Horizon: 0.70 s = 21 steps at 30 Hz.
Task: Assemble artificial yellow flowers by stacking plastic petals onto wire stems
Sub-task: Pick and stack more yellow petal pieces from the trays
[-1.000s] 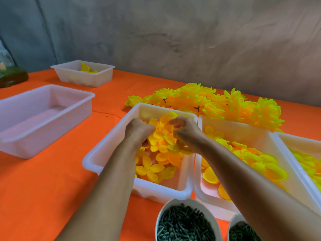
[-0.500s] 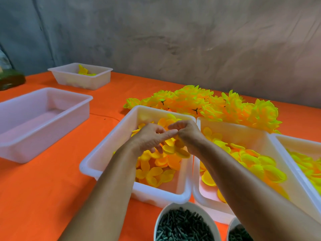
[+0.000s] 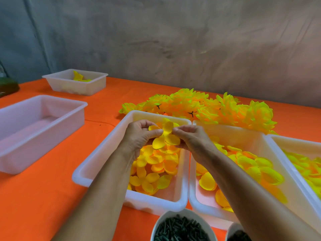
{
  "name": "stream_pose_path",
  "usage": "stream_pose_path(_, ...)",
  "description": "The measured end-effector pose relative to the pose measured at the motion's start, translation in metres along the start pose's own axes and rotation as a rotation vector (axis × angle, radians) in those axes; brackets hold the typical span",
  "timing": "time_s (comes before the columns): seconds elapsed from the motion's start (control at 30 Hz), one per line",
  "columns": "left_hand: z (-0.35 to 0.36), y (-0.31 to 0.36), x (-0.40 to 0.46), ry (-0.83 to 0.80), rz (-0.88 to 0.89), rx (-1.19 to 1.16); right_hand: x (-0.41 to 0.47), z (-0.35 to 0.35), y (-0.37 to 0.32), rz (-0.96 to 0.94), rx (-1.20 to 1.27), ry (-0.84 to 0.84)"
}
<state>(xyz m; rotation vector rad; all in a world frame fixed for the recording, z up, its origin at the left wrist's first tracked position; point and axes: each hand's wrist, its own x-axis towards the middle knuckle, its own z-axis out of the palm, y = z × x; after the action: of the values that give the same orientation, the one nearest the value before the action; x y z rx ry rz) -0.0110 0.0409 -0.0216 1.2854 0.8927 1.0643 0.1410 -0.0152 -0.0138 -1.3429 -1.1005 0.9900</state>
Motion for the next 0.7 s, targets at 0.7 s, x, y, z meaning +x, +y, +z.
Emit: stream_pose_path(0.7,0.007,0.003,0.004,-0.009,-0.187,-0.249,0.002,-0.018,0.008,-0.044,0.282,-0.245)
